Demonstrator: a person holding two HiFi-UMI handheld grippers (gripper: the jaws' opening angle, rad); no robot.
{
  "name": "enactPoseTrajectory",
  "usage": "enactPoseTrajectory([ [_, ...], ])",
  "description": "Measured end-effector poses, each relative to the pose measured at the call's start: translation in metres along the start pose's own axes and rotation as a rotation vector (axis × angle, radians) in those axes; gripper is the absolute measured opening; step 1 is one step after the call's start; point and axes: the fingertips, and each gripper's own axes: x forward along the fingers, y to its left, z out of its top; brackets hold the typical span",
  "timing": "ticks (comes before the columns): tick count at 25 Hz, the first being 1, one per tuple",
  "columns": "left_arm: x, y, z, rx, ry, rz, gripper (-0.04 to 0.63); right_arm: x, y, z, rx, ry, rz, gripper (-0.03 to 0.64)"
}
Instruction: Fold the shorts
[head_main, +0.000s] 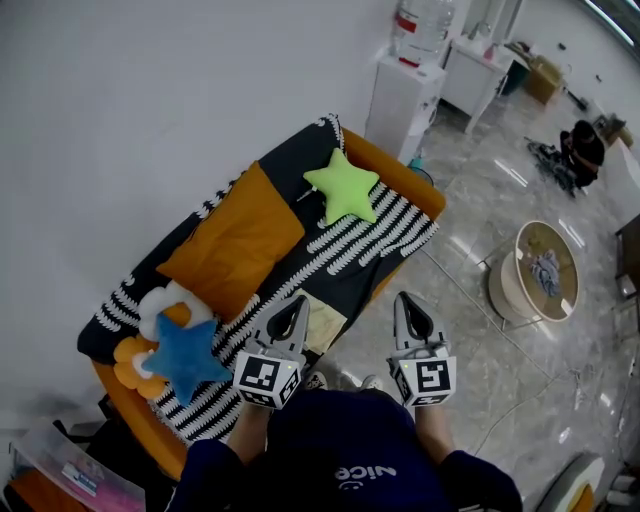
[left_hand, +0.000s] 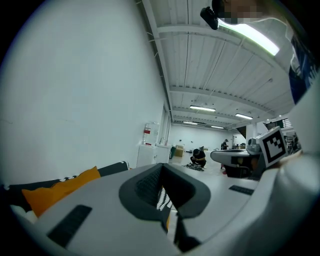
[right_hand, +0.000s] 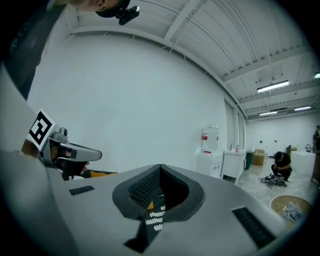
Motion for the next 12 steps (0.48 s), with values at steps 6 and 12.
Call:
enactPoseTrajectory([
  [6, -0.009, -0.003, -0.003, 0.051, 0.010, -0.002, 0.002, -0.004, 0.012, 0.007, -0.011, -0.039, 0.009, 0.008],
  [12, -0.016, -0.001, -0.001, 0.056, -0.007, 0.011, 0.003, -0.006, 0.016, 0.009, -0.017, -0.046, 0.009, 0.008],
])
